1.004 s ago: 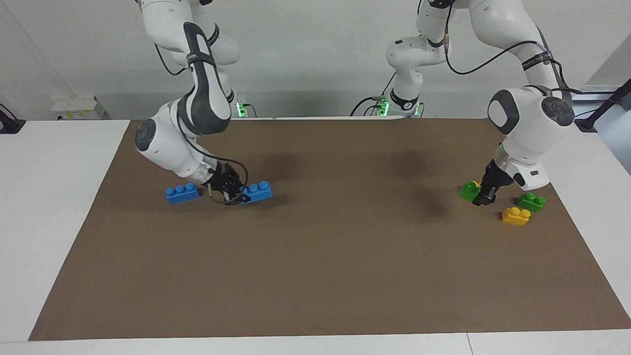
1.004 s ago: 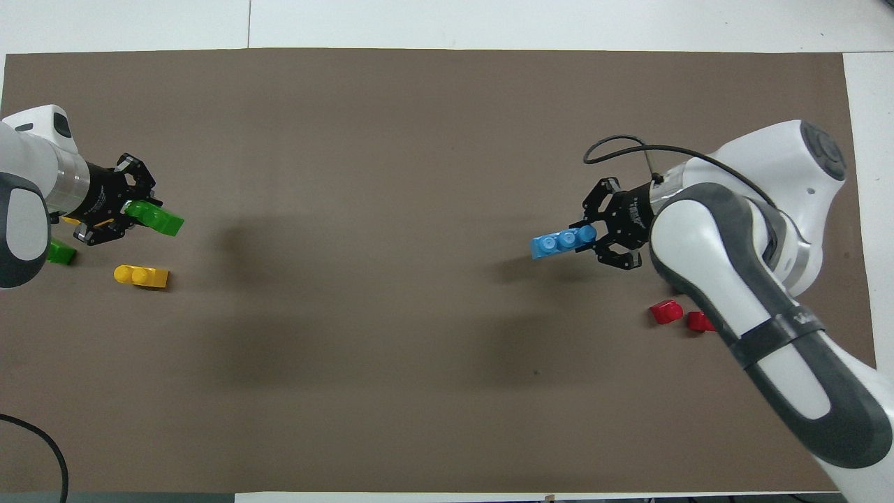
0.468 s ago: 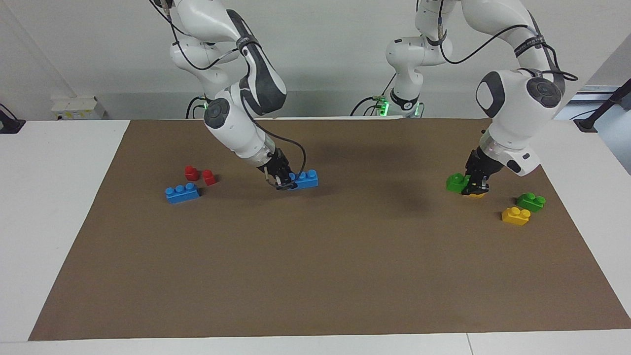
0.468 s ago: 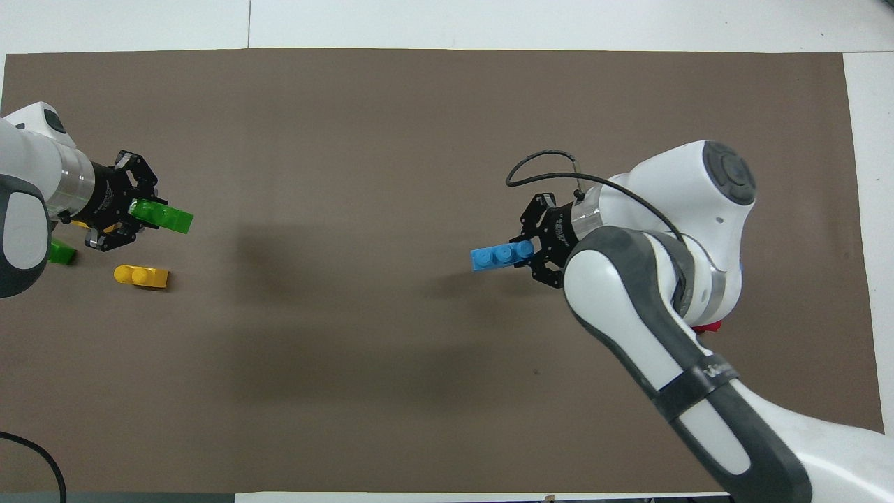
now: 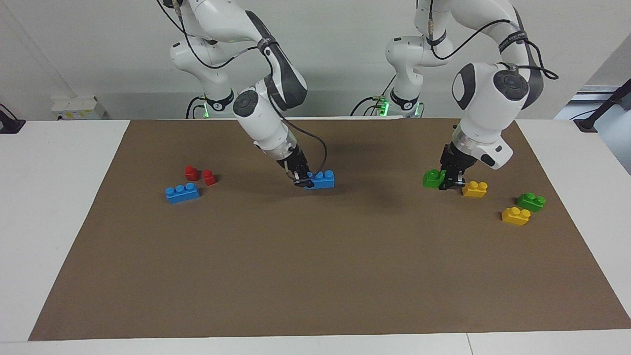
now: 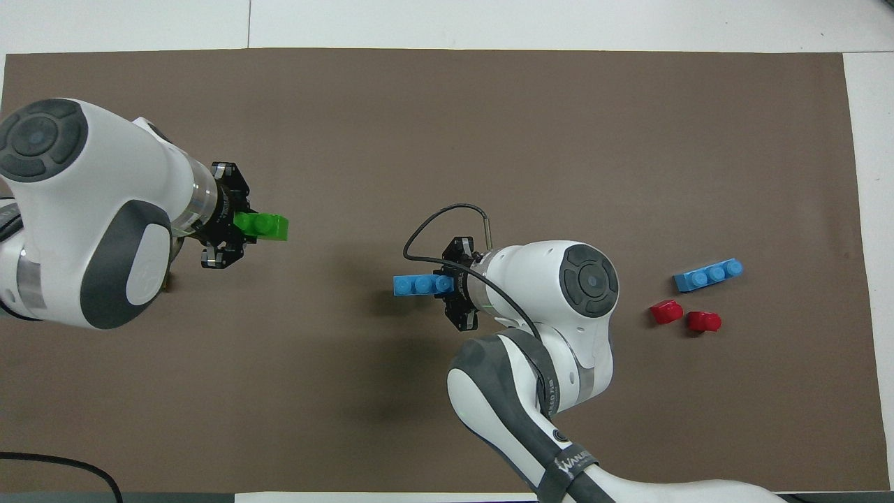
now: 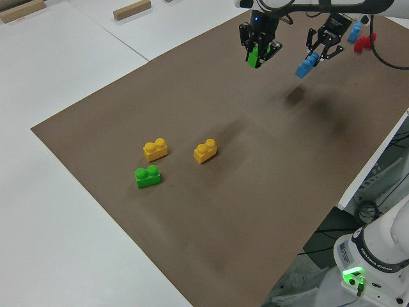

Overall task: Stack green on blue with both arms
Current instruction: 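Lift the green brick with the left gripper while the right gripper carries blue inward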

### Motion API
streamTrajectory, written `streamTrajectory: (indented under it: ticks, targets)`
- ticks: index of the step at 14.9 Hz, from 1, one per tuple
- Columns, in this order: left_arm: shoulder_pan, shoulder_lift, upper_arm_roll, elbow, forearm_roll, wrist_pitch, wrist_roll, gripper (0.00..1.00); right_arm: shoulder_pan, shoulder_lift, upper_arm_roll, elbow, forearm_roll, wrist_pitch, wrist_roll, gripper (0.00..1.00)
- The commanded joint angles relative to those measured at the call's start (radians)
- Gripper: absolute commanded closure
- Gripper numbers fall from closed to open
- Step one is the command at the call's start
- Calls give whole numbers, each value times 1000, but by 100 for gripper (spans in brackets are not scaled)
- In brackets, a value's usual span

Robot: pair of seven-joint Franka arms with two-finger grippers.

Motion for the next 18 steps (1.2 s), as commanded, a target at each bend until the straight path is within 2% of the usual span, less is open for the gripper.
streamTrajectory:
  ticks: [1, 6, 11, 18]
  targets:
    - [-66, -37, 15, -35, 15, -12, -80, 100, -2, -6, -3, -28, 26, 21, -4, 100]
    - [-143, -50, 15, -72, 17, 33, -169, 100, 56, 32, -3, -43, 28, 101, 9, 100]
    - [-241, -113, 15, -250, 67, 218, -346, 100, 64, 67, -2, -46, 45, 153, 5, 100]
    - [-307, -124, 13, -351, 148, 399, -556, 100, 81, 96, 0, -47, 63, 206, 0, 100]
